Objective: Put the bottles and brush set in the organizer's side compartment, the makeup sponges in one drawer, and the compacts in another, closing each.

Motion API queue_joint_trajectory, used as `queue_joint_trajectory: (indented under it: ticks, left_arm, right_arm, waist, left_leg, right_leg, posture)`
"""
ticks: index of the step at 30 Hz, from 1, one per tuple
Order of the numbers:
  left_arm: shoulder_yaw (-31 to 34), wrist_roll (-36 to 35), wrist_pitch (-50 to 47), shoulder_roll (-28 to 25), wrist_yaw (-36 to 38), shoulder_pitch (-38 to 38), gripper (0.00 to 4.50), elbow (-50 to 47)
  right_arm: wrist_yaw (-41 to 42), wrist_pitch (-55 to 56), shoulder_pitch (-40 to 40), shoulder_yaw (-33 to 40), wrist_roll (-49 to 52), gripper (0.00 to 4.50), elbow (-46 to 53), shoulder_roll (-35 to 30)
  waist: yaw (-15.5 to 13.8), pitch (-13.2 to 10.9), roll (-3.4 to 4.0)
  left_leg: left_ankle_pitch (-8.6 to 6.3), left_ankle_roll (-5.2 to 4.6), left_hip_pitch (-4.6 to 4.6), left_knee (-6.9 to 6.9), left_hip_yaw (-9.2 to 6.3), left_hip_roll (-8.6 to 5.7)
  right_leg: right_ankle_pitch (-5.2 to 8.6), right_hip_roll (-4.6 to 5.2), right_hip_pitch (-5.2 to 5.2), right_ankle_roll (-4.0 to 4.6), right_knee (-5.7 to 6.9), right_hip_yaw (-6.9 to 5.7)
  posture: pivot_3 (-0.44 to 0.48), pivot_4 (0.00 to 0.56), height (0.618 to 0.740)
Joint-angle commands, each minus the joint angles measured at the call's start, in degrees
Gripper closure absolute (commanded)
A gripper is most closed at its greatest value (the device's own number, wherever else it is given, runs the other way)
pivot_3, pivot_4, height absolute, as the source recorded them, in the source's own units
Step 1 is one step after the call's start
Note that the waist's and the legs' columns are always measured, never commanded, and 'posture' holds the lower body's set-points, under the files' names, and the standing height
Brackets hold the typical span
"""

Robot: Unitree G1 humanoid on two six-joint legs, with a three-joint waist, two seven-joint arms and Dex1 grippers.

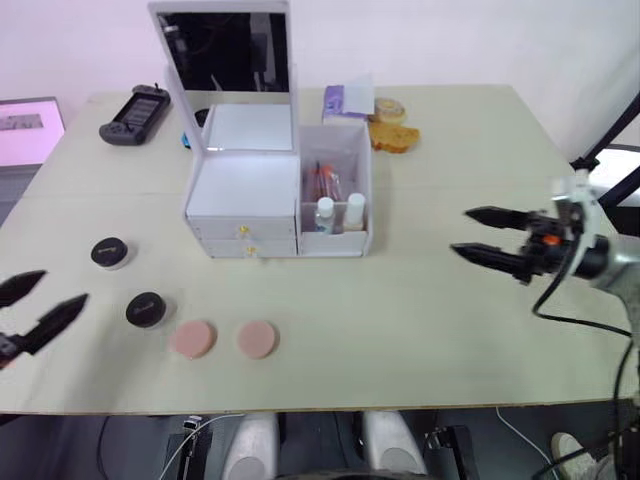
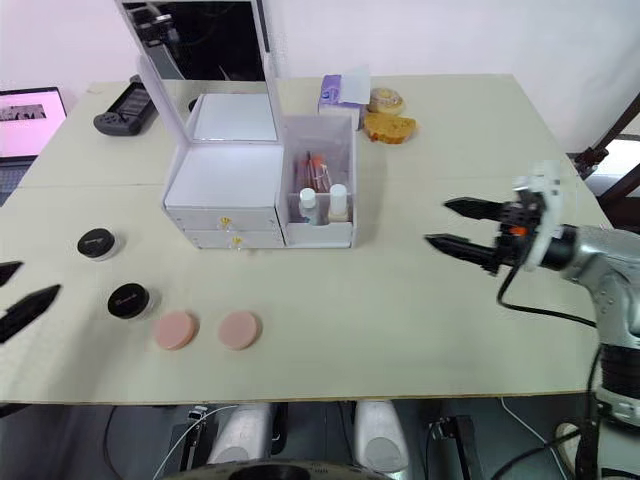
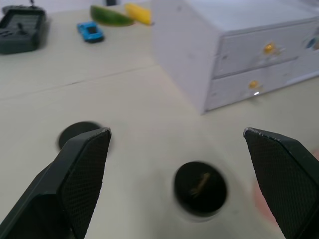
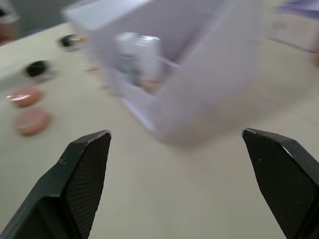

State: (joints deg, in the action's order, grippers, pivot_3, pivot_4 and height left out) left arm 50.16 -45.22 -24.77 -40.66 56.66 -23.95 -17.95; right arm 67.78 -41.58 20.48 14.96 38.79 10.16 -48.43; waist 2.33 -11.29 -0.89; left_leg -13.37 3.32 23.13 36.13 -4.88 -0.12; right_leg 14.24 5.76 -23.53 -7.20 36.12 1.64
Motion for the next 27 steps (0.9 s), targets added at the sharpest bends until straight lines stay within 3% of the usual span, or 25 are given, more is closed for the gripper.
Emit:
queue_joint_trajectory:
  ticks: [1, 7, 13, 16, 27]
  left_arm:
    - [0.9, -6.0, -4.8, 1.7, -7.4, -1.6, 0.00, -11.4]
    - [-6.6, -9.7, -8.4, 7.6, -26.6, 0.4, 0.00, -28.6]
    - [-24.2, 2.4, -8.6, 14.1, -40.8, 1.1, 0.00, -39.5]
    - [-30.3, 6.3, -9.6, 16.8, -46.0, 2.6, 0.00, -39.0]
    - [-44.7, 17.2, -7.7, 23.4, -52.3, 14.0, 0.00, -28.4]
  right_arm:
    - [-2.9, -3.3, 4.2, -3.5, 3.6, 0.06, 7.4, 1.1]
    - [-5.9, -2.8, 11.4, -11.8, 0.9, 0.06, 13.4, 1.9]
    - [-9.1, -11.2, 16.9, -8.3, 7.9, 0.06, 14.4, -0.4]
    - [-9.9, -16.1, 18.0, -6.0, 11.7, 0.06, 15.8, -3.9]
    - [-19.7, -24.1, 18.4, -2.4, 17.8, 0.06, 19.9, -7.5]
  waist:
    - [-0.2, 0.0, 0.00]
    - [-1.2, 0.0, -0.02]
    - [-1.7, 0.0, -0.07]
    - [-1.8, 0.1, -0.07]
    - [-1.7, 0.1, -0.09]
  left_leg:
    - [0.00, 0.00, 0.00, 0.02, 0.00, -0.01]
    - [0.00, 0.00, 0.00, 0.08, 0.00, -0.02]
    - [0.00, 0.00, 0.02, 0.10, -0.02, -0.05]
    - [0.00, 0.00, 0.04, 0.12, -0.05, -0.05]
    - [-0.01, -0.02, 0.05, 0.13, -0.05, -0.04]
  right_leg:
    - [0.00, 0.00, 0.00, 0.00, 0.00, 0.00]
    - [0.00, 0.00, 0.07, 0.02, -0.05, 0.00]
    - [-0.02, -0.05, 0.10, 0.05, -0.10, 0.01]
    - [-0.01, -0.06, 0.10, 0.07, -0.10, 0.00]
    - [-0.03, -0.10, 0.10, 0.11, -0.10, -0.01]
  posture:
    - [0.000, 0.150, 0.740]
    - [0.000, 0.150, 0.740]
    - [0.000, 0.150, 0.740]
    - [0.000, 0.150, 0.740]
    - [0.000, 0.150, 0.740]
